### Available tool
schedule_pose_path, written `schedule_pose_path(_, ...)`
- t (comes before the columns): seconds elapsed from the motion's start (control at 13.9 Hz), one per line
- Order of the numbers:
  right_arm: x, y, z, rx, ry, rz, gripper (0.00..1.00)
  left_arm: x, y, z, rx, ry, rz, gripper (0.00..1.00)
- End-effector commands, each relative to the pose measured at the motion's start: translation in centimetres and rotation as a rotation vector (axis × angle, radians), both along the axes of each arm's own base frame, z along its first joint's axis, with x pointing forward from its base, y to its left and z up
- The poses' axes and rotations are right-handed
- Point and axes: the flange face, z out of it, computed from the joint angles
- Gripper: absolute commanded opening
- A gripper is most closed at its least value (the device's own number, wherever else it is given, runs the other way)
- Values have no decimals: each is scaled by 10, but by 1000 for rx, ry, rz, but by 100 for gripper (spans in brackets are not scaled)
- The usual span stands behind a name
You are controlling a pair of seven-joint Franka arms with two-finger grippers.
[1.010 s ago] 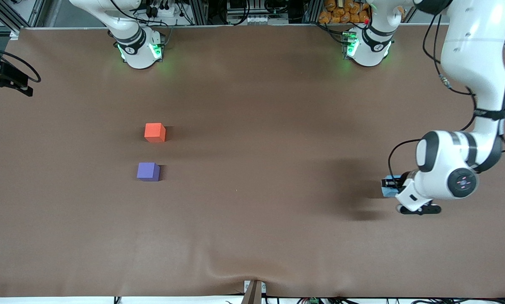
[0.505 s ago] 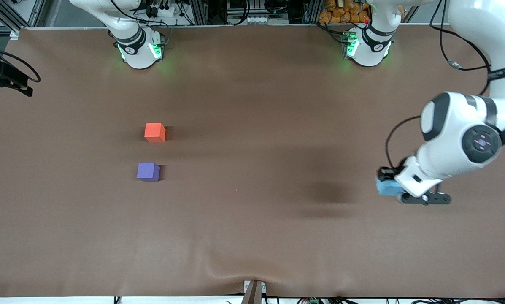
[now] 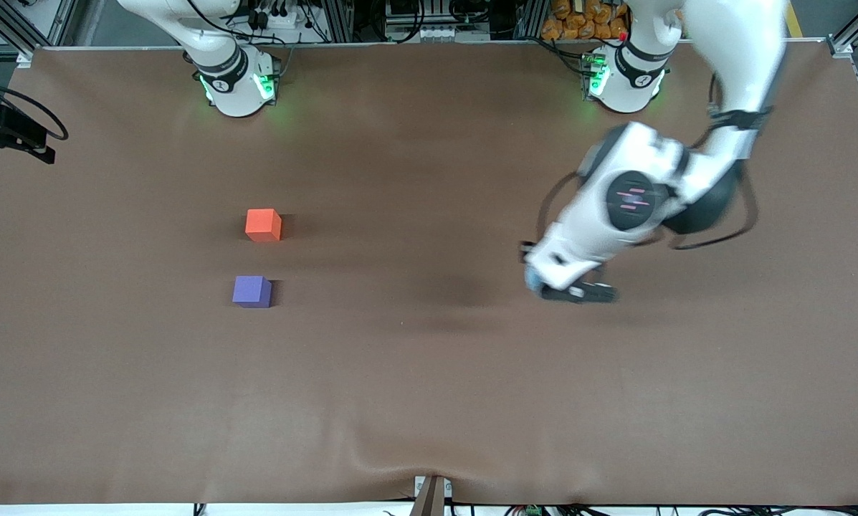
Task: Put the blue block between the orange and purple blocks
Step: 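Lift the blue block and carry it toward the table middle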
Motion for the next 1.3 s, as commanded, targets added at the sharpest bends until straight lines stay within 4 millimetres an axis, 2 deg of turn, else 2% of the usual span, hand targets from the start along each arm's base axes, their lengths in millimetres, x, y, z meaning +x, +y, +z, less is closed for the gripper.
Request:
schedule_pose_path(0.0, 0, -3, 1, 0, 4, -5, 100, -29, -86, -38, 8, 47, 13, 13)
schedule_pose_path(0.22, 0, -1, 1, 0, 4, -1, 100, -74, -167, -71, 10, 70, -7, 11)
schedule_pose_path(0.43, 0, -3, 1, 2, 6, -5, 100, -124, -225, -105, -17, 41, -45, 12)
schedule_pose_path(0.58, 0, -3, 0, 2, 7, -5, 100, -150, -254, -129, -26, -15, -44, 12)
schedule_pose_path(0.79, 0, -3, 0, 2, 7, -5, 100, -180, -274, -163, 2, -50, -60, 14)
schedule_pose_path(0.87, 1, -4, 0, 1, 9, -7, 100, -182, -275, -171, 4, -46, -56, 15)
schedule_pose_path(0.94, 1, -4, 0, 0, 9, -8, 100, -182, -275, -177, 9, -42, -43, 20)
schedule_pose_path(1.08, 3, -6, -4, 1, 15, -10, 100, -171, -272, -174, -1, -56, -10, 40)
schedule_pose_path(1.15, 4, -5, -6, 0, 19, -10, 100, -157, -267, -169, -4, -78, 15, 47)
schedule_pose_path(1.23, 5, -3, -7, 0, 20, -3, 100, -146, -267, -162, -22, -103, 48, 69)
